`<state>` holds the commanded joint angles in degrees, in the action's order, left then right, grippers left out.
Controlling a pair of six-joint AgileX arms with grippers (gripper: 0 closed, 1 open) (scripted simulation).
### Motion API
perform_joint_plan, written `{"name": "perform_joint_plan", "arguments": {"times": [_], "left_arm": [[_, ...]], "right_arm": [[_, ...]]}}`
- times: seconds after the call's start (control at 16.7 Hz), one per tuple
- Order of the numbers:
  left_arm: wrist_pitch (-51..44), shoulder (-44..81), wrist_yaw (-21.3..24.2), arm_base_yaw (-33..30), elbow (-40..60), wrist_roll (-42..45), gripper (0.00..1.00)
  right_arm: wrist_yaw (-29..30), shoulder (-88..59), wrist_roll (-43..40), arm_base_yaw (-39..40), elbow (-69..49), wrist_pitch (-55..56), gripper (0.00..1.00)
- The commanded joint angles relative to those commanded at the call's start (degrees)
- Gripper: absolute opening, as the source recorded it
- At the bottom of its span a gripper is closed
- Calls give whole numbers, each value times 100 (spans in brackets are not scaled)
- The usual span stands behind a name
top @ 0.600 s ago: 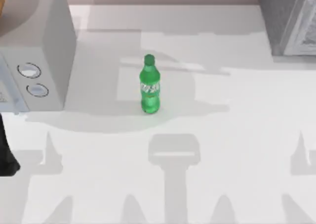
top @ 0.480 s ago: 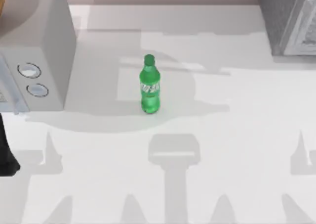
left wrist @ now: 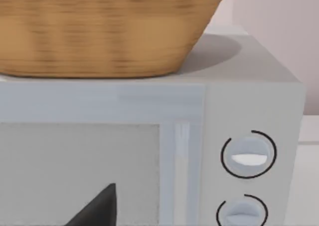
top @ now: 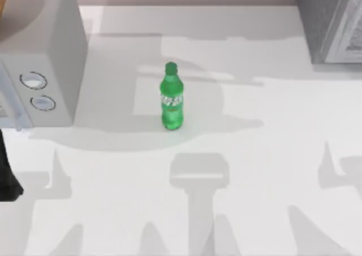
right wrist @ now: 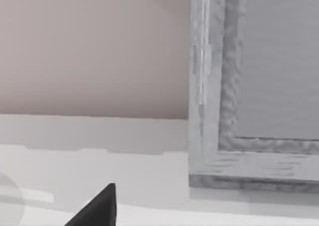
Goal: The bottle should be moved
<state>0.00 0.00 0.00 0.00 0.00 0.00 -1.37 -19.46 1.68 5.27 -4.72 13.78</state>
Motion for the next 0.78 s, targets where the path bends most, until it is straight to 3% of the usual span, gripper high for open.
{"name": "perform_joint_plan", "arguments": {"times": [0.78], "left_arm": [[0, 0, 0, 0, 0, 0, 100]], "right_arm": [[-397, -7055, 105, 1838, -1850, 5185, 100]]}}
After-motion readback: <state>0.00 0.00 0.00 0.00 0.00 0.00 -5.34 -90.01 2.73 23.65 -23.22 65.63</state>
